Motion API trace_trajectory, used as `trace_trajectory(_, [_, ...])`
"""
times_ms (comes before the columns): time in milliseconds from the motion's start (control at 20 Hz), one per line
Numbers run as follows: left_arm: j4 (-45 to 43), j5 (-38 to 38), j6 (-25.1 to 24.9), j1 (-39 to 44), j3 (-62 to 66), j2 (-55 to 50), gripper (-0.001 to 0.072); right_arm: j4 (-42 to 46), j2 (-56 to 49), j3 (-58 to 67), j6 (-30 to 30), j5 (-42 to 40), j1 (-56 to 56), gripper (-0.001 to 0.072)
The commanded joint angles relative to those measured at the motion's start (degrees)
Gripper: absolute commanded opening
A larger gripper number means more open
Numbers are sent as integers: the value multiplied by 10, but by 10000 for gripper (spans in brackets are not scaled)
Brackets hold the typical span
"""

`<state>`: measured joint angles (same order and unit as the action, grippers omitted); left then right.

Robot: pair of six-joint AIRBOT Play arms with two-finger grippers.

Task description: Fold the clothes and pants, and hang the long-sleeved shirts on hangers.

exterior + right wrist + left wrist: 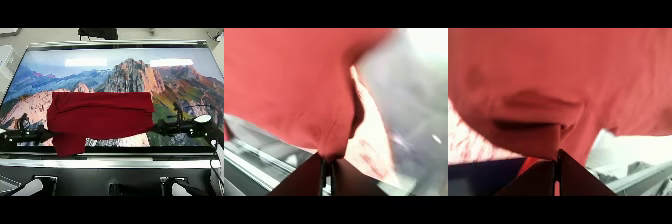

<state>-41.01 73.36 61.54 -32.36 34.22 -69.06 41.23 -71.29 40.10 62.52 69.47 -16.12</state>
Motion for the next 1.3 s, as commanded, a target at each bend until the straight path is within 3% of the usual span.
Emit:
trace_trajectory(0, [0,0,19,41,90,-1,17,6,35,57,40,5,1,30])
trace_trajectory(450, [-7,-23,63,92,271,-88,17,241,-5,207,195,-85,125,30])
trace_trajectory(1100, [-46,-29,117,137,572,-318,17,266,-232,447,214,-116,160,30])
trace_trajectory(1250, [-86,-27,150,150,652,-381,16,295,-272,472,251,-151,171,31])
